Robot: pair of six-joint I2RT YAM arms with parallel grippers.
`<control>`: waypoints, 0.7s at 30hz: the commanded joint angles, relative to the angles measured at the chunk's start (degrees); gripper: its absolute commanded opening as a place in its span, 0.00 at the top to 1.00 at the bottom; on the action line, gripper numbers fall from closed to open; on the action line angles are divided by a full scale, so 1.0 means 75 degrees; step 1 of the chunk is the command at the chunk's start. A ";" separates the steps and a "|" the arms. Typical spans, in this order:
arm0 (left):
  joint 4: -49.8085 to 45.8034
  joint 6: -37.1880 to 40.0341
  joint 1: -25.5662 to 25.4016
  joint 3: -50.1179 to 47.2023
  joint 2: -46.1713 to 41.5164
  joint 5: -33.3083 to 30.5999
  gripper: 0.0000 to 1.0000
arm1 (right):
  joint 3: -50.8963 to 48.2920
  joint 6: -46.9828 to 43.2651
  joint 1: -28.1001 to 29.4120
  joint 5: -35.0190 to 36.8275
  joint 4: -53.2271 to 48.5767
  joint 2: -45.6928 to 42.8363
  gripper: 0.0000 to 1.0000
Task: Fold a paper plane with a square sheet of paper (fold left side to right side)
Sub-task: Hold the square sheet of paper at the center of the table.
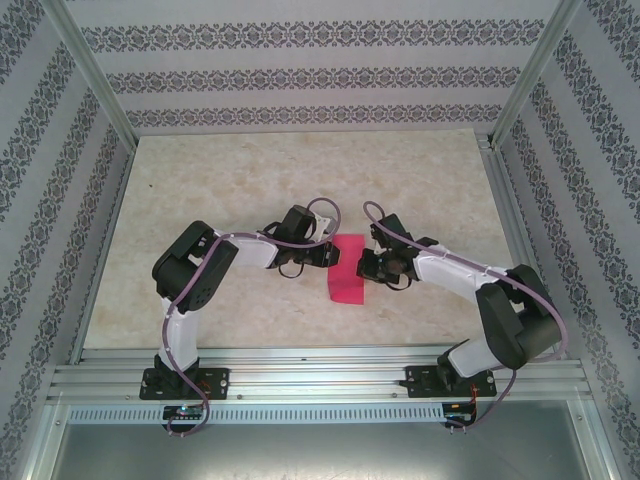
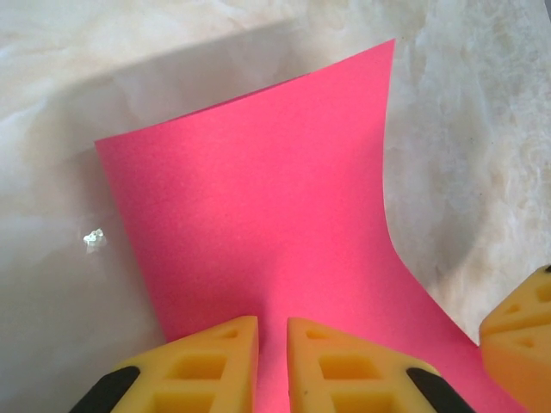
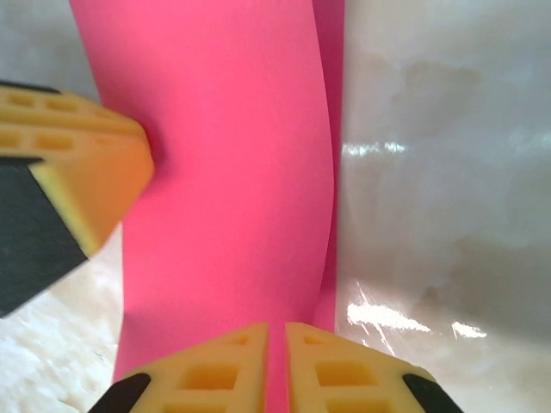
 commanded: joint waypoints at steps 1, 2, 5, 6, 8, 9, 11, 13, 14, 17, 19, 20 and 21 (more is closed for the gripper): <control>-0.0164 -0.0066 -0.0142 -0.0229 0.0138 -0.0259 0.82 | 0.0183 -0.0025 -0.0063 -0.0268 0.0434 0.0169 0.86; -0.0201 -0.0055 -0.0139 -0.0206 0.0135 -0.0272 0.82 | 0.0209 0.0016 -0.0053 -0.0340 0.0556 0.0285 0.86; -0.0242 -0.0049 -0.0151 -0.0170 0.0135 -0.0283 0.82 | 0.0302 0.0138 0.0033 -0.0509 0.0897 0.0641 0.86; -0.0253 -0.0050 -0.0167 -0.0164 0.0135 -0.0285 0.82 | 0.0327 0.0140 0.0062 -0.0490 0.0955 0.0728 0.86; -0.0265 -0.0073 -0.0163 -0.0169 0.0135 -0.0297 0.83 | 0.0351 0.0127 0.0077 -0.0462 0.1018 0.0870 0.86; -0.0276 -0.0083 -0.0162 -0.0157 0.0149 -0.0303 0.83 | 0.0340 0.0126 0.0089 -0.0452 0.1036 0.0932 0.86; -0.0289 -0.0122 -0.0162 -0.0139 0.0140 -0.0309 0.83 | 0.0328 0.0104 0.0111 -0.0410 0.0985 0.1050 0.86; -0.0321 -0.0165 -0.0164 -0.0080 0.0136 -0.0321 0.82 | 0.0321 0.0051 0.0124 -0.0209 0.0765 0.1184 0.86; -0.0346 -0.0198 -0.0159 -0.0025 0.0135 -0.0303 0.82 | 0.0316 0.0006 0.0125 -0.0086 0.0607 0.1255 0.87; -0.0347 -0.0277 -0.0162 0.0160 0.0112 -0.0178 0.79 | 0.0350 -0.0130 0.0124 0.0196 0.0144 0.1503 0.87; -0.0412 -0.0278 -0.0162 0.0328 0.0112 -0.0131 0.78 | 0.0363 -0.0216 0.0123 0.0313 -0.0062 0.1658 0.87; -0.0492 -0.0235 -0.0168 0.0416 0.0112 -0.0149 0.77 | 0.0343 -0.0243 0.0124 0.0366 -0.0127 0.1717 0.87; -0.0613 -0.0179 -0.0163 0.0517 0.0132 -0.0200 0.76 | 0.0340 -0.0271 0.0135 0.0389 -0.0165 0.1766 0.87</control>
